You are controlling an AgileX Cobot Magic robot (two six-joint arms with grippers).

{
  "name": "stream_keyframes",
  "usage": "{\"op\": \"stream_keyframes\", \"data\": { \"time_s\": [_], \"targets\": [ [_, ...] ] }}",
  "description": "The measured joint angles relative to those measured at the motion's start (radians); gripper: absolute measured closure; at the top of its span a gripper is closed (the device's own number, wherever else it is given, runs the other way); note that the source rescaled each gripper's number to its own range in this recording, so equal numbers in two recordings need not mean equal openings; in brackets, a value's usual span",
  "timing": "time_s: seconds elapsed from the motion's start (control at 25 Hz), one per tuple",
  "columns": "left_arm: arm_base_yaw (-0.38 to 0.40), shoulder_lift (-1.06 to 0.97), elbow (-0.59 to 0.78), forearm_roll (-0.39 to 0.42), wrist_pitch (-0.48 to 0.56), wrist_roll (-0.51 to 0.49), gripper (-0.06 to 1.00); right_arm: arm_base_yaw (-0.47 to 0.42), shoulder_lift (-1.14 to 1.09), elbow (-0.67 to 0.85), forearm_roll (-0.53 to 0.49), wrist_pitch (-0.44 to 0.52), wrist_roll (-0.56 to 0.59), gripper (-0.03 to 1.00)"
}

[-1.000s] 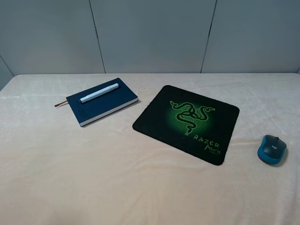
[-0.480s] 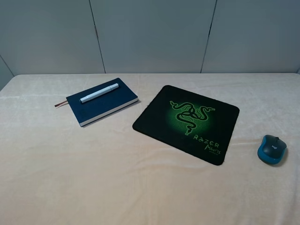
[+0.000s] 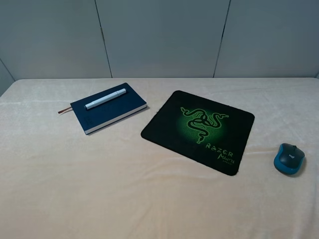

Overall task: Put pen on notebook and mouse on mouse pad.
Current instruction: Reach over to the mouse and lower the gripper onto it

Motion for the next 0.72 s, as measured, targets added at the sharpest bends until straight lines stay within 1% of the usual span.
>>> {"op": "stream_keyframes", "data": {
  "time_s": [0.4,0.52,0.72],
  "targets": [
    [0.003,0.000,0.000,0.000,0.000,-0.001,-0.02,0.000,0.000,0.000,0.000,0.000,0.000,-0.03],
    [0.038,0.000,0.000,0.002,0.000,-0.002,-0.02,0.000,0.000,0.000,0.000,0.000,0.000,-0.03],
    [0.140,0.000,0.000,0.003,0.000,-0.002,-0.02,0.000,0.000,0.000,0.000,0.000,0.000,-0.03]
  ]
}}
